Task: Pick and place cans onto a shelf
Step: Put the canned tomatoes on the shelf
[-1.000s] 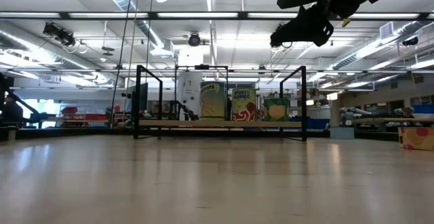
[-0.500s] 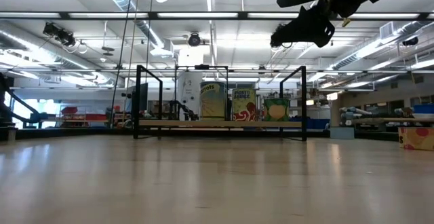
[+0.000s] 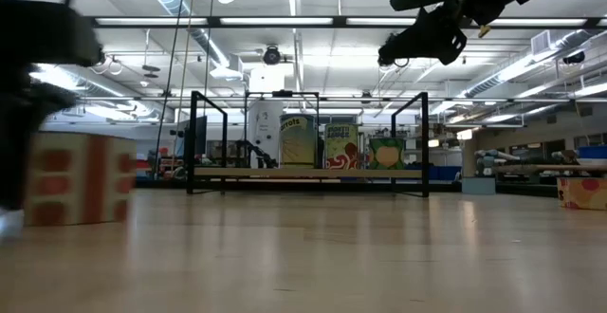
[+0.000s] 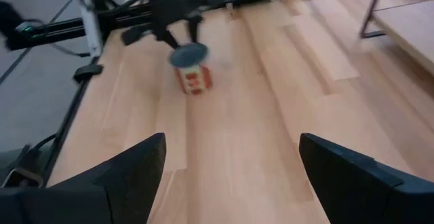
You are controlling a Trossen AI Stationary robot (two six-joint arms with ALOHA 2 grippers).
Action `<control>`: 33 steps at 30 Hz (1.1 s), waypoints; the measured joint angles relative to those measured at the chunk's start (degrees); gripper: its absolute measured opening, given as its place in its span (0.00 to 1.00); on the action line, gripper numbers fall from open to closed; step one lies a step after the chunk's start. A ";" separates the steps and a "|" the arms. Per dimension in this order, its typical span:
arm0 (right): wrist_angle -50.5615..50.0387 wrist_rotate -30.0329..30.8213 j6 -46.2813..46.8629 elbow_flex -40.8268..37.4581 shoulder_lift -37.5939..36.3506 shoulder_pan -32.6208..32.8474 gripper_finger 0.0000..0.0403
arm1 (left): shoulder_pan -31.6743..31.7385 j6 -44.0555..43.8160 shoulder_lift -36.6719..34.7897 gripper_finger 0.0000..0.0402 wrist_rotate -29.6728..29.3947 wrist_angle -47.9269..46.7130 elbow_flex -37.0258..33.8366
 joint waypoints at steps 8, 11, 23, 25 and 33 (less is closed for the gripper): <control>-0.03 -2.71 -5.83 0.02 1.25 -0.17 0.86 | 12.88 23.46 0.65 0.20 -2.28 27.24 -3.93; 1.11 -2.68 -10.52 0.02 3.92 -0.53 0.86 | 16.72 29.99 2.48 0.21 -2.16 34.93 -3.97; -0.75 -11.27 -20.58 9.61 17.75 -6.32 0.92 | 21.47 37.65 5.07 0.28 -1.73 49.13 -3.99; -4.07 -13.45 -22.91 13.10 19.97 -7.52 0.94 | 21.21 37.63 1.97 0.33 -3.23 43.95 -4.13; -18.04 -20.64 -24.10 24.37 27.76 -11.43 0.98 | 20.13 31.66 -5.03 0.54 -17.35 27.76 -4.15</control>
